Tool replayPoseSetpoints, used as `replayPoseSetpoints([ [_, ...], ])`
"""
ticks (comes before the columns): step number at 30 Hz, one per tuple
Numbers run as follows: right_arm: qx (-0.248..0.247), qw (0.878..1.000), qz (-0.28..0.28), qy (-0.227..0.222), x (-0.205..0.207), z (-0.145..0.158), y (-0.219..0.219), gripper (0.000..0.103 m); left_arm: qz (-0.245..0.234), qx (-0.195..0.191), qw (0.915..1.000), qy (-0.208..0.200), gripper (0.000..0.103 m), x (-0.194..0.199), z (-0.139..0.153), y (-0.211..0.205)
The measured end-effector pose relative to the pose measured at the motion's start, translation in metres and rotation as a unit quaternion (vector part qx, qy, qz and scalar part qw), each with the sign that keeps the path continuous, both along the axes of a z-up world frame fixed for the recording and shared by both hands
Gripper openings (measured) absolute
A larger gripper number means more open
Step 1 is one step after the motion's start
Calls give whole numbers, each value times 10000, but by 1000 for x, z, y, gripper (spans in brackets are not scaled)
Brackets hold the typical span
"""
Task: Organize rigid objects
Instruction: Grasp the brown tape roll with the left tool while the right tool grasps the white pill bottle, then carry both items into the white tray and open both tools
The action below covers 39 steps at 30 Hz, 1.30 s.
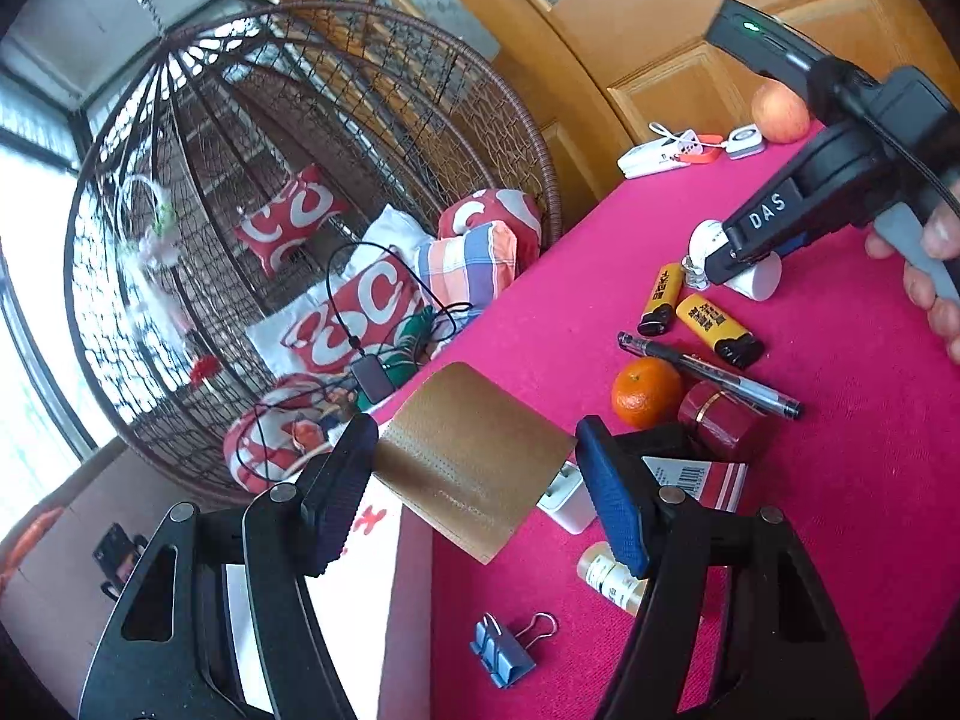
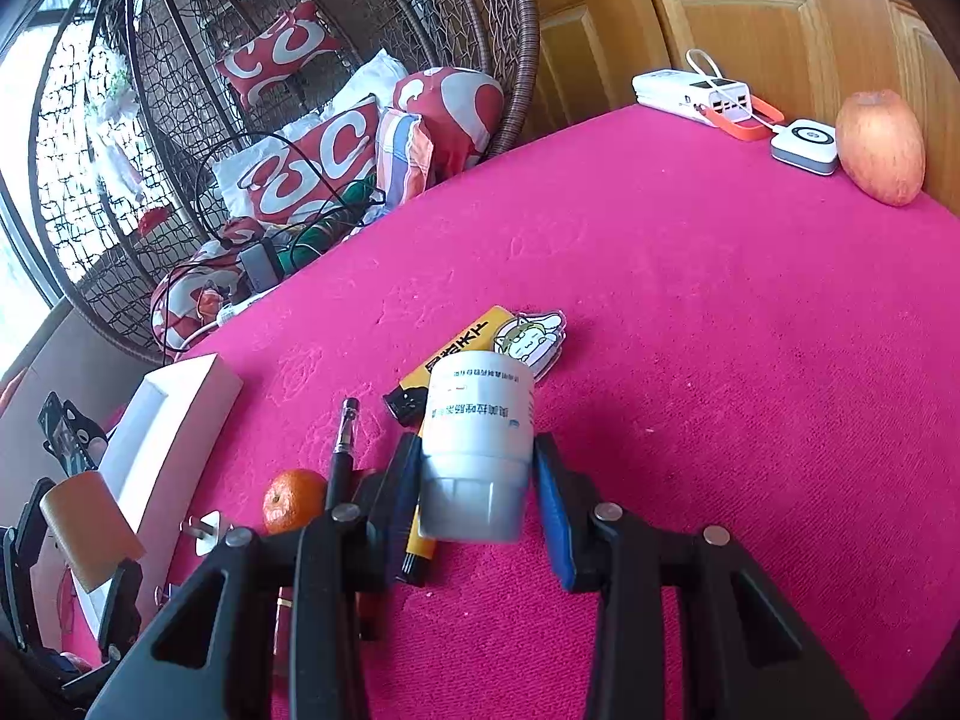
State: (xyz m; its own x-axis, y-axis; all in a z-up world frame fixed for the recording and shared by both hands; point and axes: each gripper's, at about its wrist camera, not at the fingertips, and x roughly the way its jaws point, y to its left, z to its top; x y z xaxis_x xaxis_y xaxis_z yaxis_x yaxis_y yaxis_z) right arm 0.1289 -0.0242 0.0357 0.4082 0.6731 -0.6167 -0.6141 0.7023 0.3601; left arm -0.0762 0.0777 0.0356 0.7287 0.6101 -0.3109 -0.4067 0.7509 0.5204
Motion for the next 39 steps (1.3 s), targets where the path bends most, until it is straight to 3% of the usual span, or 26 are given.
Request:
replayPoseSetpoints([
  [4,276,9995,-59,-105,-2,9,-10,37,200,-1190,9918,-421,69,-11,24,32],
  [7,508,9984,-86,-221,-8,21,-18,37,348,-2202,9707,-898,69,-30,44,61],
  [11,774,9962,-4,-406,-24,41,-24,37,563,-2841,9472,-1375,69,-56,65,79],
  [20,957,9906,389,-901,-61,73,-13,37,787,-2831,9420,-1622,69,-83,76,79],
  [30,893,9881,660,-1068,-80,81,1,37,811,-2785,9413,-1728,69,-100,75,80],
  [39,803,9851,966,-1175,-100,86,16,37,1011,-2827,9355,-1863,69,-117,74,92],
])
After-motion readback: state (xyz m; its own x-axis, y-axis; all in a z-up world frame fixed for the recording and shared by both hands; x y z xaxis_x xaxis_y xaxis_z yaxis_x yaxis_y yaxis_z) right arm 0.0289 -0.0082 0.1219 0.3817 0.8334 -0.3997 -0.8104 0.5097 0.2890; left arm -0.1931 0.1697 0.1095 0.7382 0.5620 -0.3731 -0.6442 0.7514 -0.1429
